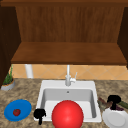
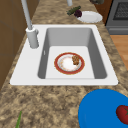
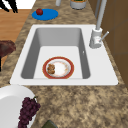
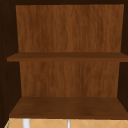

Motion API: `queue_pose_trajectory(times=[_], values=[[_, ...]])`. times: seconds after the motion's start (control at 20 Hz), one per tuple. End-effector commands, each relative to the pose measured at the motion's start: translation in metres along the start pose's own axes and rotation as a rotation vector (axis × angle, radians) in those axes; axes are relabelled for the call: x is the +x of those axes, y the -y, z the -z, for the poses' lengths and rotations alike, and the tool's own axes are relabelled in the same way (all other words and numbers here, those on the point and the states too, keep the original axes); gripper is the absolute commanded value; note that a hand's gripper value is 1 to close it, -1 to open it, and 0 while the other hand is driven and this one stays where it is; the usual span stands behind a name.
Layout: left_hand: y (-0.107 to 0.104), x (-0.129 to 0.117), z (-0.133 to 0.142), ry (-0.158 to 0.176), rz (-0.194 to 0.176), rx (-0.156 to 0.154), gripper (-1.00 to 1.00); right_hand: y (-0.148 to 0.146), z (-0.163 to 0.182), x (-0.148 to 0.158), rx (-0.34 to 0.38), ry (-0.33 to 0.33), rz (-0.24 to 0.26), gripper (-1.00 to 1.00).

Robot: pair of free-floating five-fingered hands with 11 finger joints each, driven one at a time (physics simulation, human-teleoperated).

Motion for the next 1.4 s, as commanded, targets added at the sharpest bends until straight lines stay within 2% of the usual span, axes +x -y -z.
queue_pose_trajectory(times=[0.0, 0.2, 0.4, 0.5, 0.7, 1.0, 1.15, 1.2, 1.25, 1.3, 1.35], values=[[0.000, 0.000, 0.000, 0.000, 0.000, 0.000, 0.00, -0.017, -0.009, -0.029, -0.044, 0.015, 0.008, 1.00], [0.000, 0.000, 0.000, 0.000, 0.000, 0.000, 0.00, -0.042, -0.010, -0.058, -0.083, 0.009, -0.016, 1.00], [0.000, 0.000, 0.000, 0.000, 0.000, 0.000, 0.00, -0.063, -0.011, -0.090, -0.085, 0.013, -0.021, 1.00], [0.000, 0.000, 0.000, 0.000, 0.000, 0.000, 0.00, -0.075, -0.003, -0.099, -0.096, 0.005, -0.050, 1.00], [0.000, 0.000, 0.000, 0.000, 0.000, 0.000, 0.00, -0.101, 0.028, -0.095, -0.055, -0.067, -0.102, 1.00], [0.000, 0.000, 0.000, 0.000, 0.000, 0.000, 0.00, -0.131, 0.068, -0.107, -0.052, -0.151, -0.221, 1.00], [0.000, 0.000, 0.000, 0.000, 0.000, 0.000, 0.00, -0.141, 0.083, -0.113, -0.047, -0.166, -0.252, 1.00], [0.000, 0.000, 0.000, 0.000, 0.000, 0.000, 0.00, -0.145, 0.083, -0.118, -0.040, -0.146, -0.249, 1.00], [0.000, 0.000, 0.000, 0.000, 0.000, 0.000, 0.00, -0.148, 0.084, -0.126, -0.034, -0.111, -0.241, -1.00], [0.000, 0.000, 0.000, 0.000, 0.000, 0.000, 0.00, -0.150, 0.083, -0.135, -0.028, -0.096, -0.211, -1.00], [0.000, 0.000, 0.000, 0.000, 0.000, 0.000, 0.00, -0.151, 0.081, -0.141, -0.014, -0.078, -0.202, -1.00]])
